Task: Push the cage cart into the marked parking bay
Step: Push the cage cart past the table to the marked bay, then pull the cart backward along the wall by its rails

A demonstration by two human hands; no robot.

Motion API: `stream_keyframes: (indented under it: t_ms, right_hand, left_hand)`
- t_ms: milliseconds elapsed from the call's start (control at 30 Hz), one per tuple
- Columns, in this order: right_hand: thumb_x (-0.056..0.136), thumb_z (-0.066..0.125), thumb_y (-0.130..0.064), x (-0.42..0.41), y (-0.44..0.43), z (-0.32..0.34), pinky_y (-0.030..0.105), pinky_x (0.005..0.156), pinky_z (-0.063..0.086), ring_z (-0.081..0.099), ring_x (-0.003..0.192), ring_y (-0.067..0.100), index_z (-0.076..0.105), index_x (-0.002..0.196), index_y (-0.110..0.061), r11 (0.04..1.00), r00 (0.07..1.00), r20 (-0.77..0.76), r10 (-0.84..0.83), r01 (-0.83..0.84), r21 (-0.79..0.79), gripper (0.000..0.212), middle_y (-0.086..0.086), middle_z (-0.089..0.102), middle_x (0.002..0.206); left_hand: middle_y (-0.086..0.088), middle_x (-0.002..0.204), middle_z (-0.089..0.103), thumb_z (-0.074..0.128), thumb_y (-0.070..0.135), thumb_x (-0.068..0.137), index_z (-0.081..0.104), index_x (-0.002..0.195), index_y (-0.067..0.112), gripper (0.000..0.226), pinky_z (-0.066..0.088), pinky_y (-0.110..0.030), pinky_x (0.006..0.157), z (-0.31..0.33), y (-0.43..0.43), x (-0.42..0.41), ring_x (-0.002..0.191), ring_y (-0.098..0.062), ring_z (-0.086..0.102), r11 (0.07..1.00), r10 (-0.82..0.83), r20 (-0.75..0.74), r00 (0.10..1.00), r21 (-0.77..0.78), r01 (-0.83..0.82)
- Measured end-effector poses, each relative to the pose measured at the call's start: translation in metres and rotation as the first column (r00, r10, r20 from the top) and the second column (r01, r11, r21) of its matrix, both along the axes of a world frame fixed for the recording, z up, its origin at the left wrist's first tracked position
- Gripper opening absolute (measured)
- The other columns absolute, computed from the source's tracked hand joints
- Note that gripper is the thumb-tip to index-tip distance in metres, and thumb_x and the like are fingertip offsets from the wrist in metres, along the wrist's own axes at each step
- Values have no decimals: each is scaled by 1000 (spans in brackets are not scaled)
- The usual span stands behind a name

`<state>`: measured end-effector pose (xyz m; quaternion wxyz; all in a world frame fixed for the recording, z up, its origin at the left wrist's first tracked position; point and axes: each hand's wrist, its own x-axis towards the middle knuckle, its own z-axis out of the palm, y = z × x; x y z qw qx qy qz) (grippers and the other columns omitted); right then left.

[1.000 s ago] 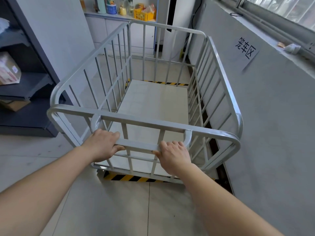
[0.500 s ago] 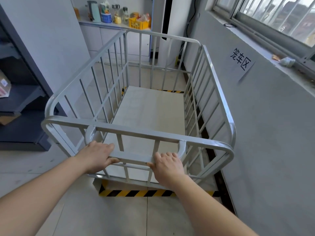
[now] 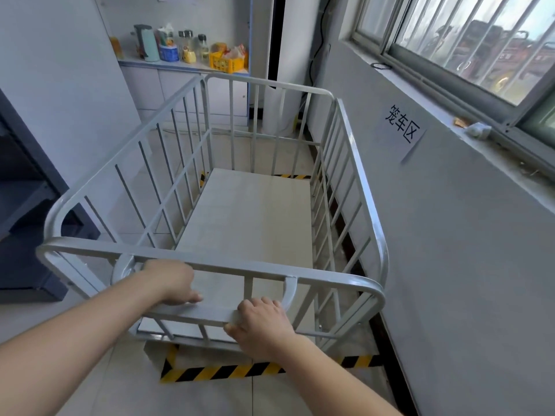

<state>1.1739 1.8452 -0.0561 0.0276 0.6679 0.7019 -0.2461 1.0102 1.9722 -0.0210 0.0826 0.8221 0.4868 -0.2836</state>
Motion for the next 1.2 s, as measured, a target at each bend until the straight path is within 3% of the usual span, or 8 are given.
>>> stream_keyframes:
  t_ms: [100, 167, 333, 500, 600, 767, 900, 1200]
  right_hand:
    - [96, 43, -43, 24, 9, 8, 37, 100, 33, 42, 117, 26, 49, 129, -14, 992, 1000, -24, 12, -9, 123, 44, 6, 51, 125]
    - [96, 43, -45, 49, 15, 16, 36, 101, 34, 43, 118, 22, 52, 128, -17, 978, 999, -21, -37, 41, 205, 44, 3, 52, 127]
    - [96, 44, -44, 140, 27, 29, 36, 99, 36, 44, 118, 23, 54, 128, -17, 944, 988, 90, -124, 90, 317, 43, 3, 53, 126]
    - [98, 40, -38, 238, 31, 25, 36, 101, 35, 40, 125, 23, 54, 128, -17, 970, 970, 203, -130, 82, 229, 39, 3, 51, 133]
    - [99, 36, -36, 279, 33, 20, 34, 106, 30, 35, 131, 19, 54, 128, -17, 986, 970, 239, -45, 5, 167, 39, 1, 49, 136]
    - [102, 31, -35, 313, 37, 18, 34, 110, 23, 21, 140, 21, 52, 130, -15, 990, 963, 256, 91, -115, 84, 40, 6, 38, 146]
    - [100, 34, -41, 323, 47, 13, 34, 114, 15, 5, 147, 18, 45, 138, -24, 980, 961, 220, 167, -187, 74, 43, 5, 15, 159]
    - [101, 30, -45, 324, 81, 6, 34, 114, 12, 4, 147, 19, 44, 140, -27, 944, 934, 244, 262, -300, 135, 46, 5, 17, 159]
  left_hand:
    - [0, 91, 60, 43, 60, 89, 56, 89, 19, 43, 44, -32, 67, 15, 3, 40, 80, -20, 54, 994, -50, 125, 991, 105, 37]
    - [-1, 91, 62, 42, 56, 91, 58, 89, 19, 40, 43, -32, 65, 20, 0, 69, 82, -22, 57, 982, -104, 227, 968, 180, 64]
    - [-6, 118, 53, 38, 57, 92, 54, 118, 19, 49, 40, -37, 86, 6, -15, 133, 113, -26, 48, 933, -244, 290, 925, 330, 143]
    - [-5, 135, 48, 27, 64, 91, 36, 139, 24, 63, 31, -43, 101, -23, -25, 182, 125, -25, 42, 966, -246, 214, 945, 128, 222]
    - [-1, 129, 54, 28, 65, 90, 42, 131, 27, 58, 35, -42, 97, -37, -28, 199, 119, -23, 48, 985, -174, 234, 957, 23, 173]
    - [2, 115, 56, 27, 63, 91, 46, 105, 27, 43, 33, -40, 88, -47, -20, 199, 108, -18, 47, 994, -97, 203, 974, -21, 103]
    - [5, 117, 55, 28, 66, 89, 47, 114, 28, 50, 32, -40, 94, -49, -15, 197, 111, -17, 46, 997, -62, 188, 980, -28, 69]
    - [6, 117, 57, 23, 74, 84, 50, 114, 29, 60, 29, -38, 92, -54, -2, 185, 112, -17, 46, 999, 28, 164, 986, 23, -33]
